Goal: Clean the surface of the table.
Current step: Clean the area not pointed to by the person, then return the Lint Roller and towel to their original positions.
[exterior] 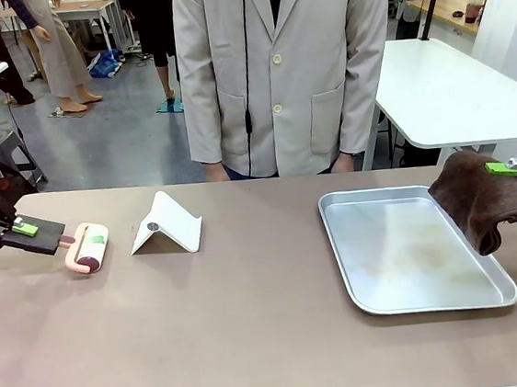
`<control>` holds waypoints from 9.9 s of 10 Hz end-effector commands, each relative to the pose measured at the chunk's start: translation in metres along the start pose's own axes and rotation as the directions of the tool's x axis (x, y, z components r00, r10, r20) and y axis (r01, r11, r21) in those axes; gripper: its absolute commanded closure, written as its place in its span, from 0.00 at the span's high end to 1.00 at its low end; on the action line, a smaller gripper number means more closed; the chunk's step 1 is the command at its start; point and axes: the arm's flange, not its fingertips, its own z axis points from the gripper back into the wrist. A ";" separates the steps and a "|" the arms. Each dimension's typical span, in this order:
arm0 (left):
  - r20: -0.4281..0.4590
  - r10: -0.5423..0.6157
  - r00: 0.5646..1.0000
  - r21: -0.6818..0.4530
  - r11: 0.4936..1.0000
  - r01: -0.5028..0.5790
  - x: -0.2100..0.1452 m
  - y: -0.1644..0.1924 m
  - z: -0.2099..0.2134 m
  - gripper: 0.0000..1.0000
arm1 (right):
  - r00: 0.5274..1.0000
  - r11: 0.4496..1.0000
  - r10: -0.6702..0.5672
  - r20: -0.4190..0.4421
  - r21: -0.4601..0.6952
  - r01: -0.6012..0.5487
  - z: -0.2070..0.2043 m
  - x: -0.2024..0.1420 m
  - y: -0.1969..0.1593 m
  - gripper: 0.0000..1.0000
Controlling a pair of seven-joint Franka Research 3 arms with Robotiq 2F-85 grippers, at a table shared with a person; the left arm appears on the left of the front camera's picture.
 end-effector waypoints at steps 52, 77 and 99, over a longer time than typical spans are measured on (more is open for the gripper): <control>-0.051 0.063 0.997 0.113 0.992 -0.057 0.061 0.014 -0.005 0.04 | 1.000 1.000 0.014 0.014 0.016 -0.014 0.000 0.002 0.004 0.00; 0.218 -0.168 0.961 -0.368 0.898 0.240 -0.142 0.024 0.113 0.04 | 1.000 1.000 0.014 0.014 0.016 -0.014 0.000 0.002 0.004 0.00; -0.022 -0.230 0.973 -0.115 0.967 0.226 -0.076 -0.186 0.040 0.22 | 0.992 0.952 0.119 -0.047 -0.279 -0.127 -0.254 0.018 0.052 0.07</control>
